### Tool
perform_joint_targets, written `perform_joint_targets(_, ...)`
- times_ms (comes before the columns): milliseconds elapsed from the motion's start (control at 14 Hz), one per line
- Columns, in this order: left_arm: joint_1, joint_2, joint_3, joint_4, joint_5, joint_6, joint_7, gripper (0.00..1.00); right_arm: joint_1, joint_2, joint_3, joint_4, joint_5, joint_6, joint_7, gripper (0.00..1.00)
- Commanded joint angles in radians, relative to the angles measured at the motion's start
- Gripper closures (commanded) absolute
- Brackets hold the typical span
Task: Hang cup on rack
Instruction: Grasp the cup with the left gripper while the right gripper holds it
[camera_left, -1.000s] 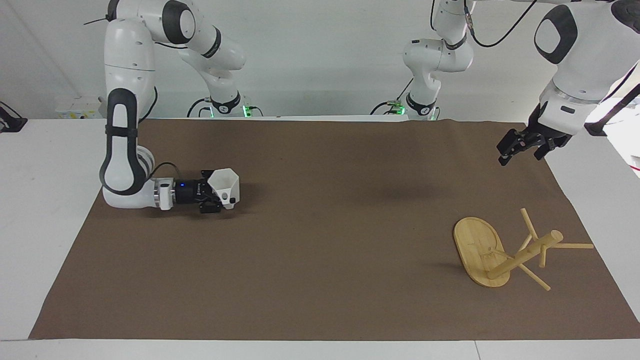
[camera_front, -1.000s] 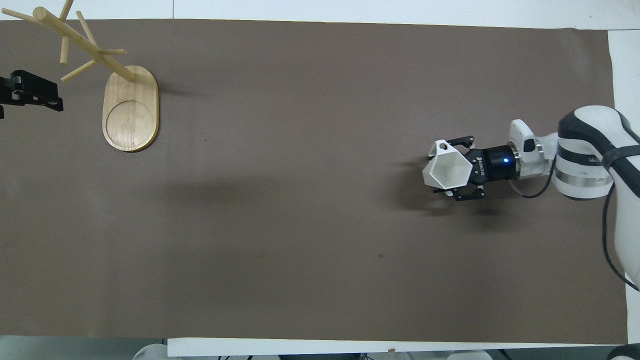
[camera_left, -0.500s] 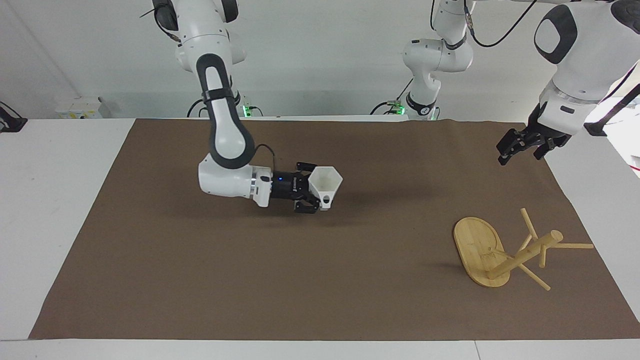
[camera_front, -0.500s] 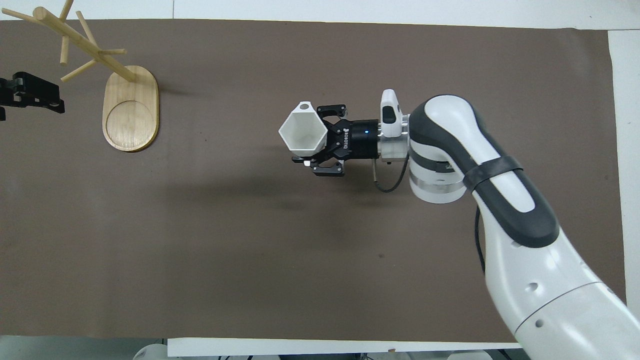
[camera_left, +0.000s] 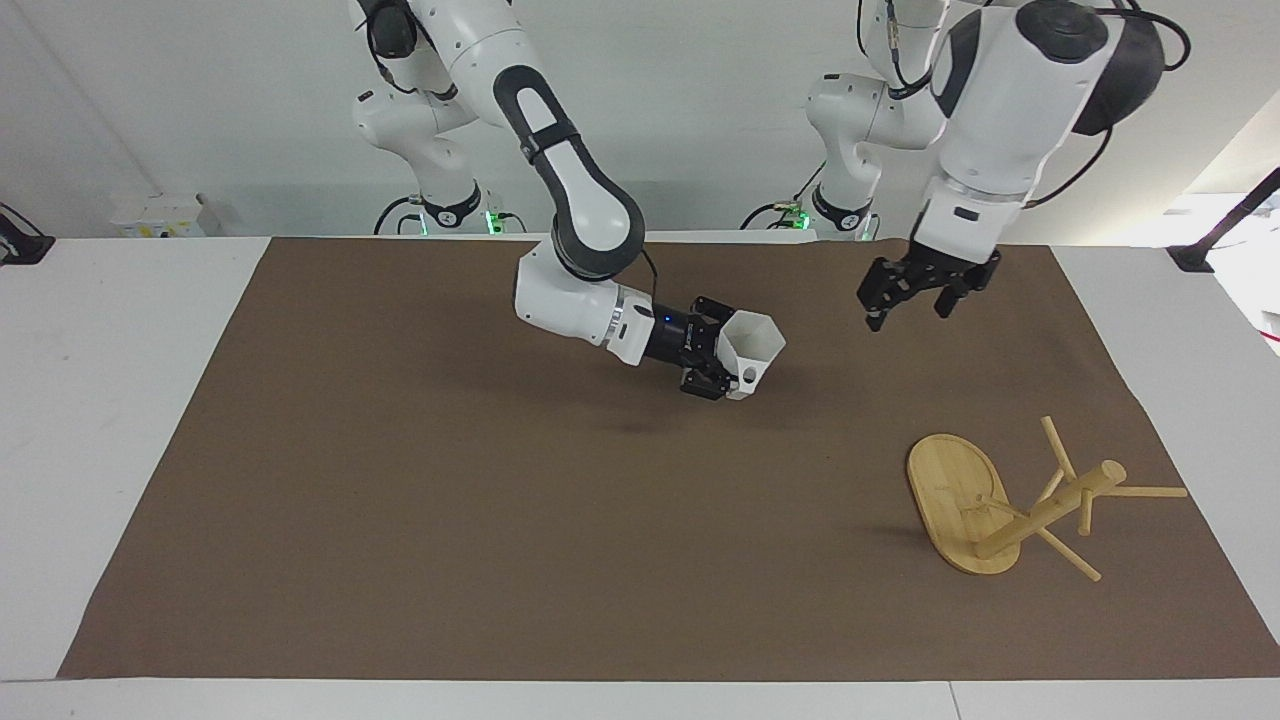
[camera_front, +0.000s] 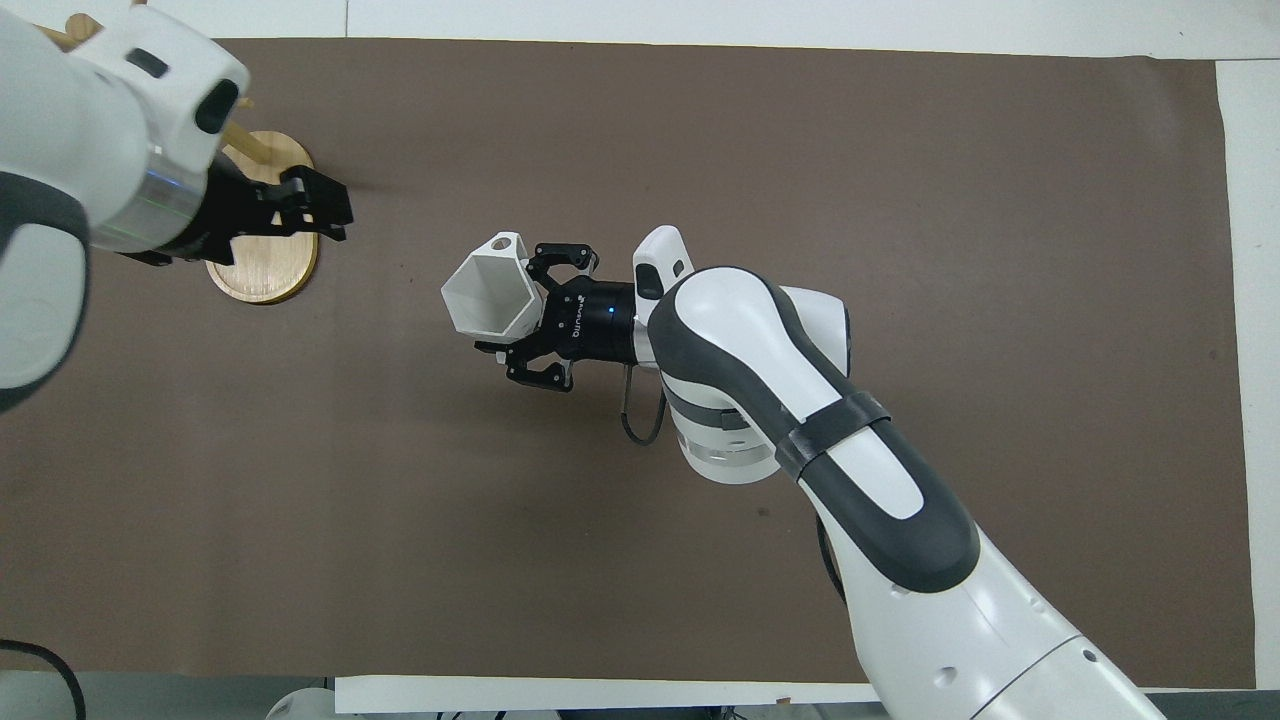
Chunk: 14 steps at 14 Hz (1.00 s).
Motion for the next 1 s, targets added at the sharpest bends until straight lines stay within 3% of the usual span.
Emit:
perform_joint_targets(0,-0.072,-0.034,0.013,-0.076,-0.034,0.047,-0.079,0.04,-0.003,-0.013,0.001,-0.003,0.017,0.017,0.016,0.76)
perform_joint_targets(357,-0.122,-0.024,0.012,-0.200,-0.050,0.180,-0.133,0.13,-0.008,-0.013,0.001,0.005,0.020,0.014,0.016,0.75)
perform_joint_targets(429,-0.122,-0.011,0.012,-0.200,-0.060,0.183,-0.133,0.23,-0.009,-0.013,0.001,0.006,0.019,0.014,0.016,0.75)
perform_joint_targets(571,-0.120,-0.005,0.012,-0.202,-0.088,0.182,-0.131,0.64,-0.006,-0.013,0.001,0.006,0.019,0.020,0.019,0.75)
perform_joint_targets(643,-0.122,-0.005,0.012,-0.203,-0.093,0.172,-0.133,0.93,-0.005,-0.013,0.001,0.006,0.020,0.020,0.026,0.75)
perform_joint_targets(714,-0.122,-0.005,0.012,-0.205,-0.099,0.180,-0.130,1.00,-0.005,-0.013,0.001,0.006,0.019,0.022,0.034,0.74)
perform_joint_targets(929,-0.122,-0.005,0.012,-0.205,-0.117,0.203,-0.122,1.00,-0.002,-0.010,0.001,0.006,0.016,0.057,0.034,0.74)
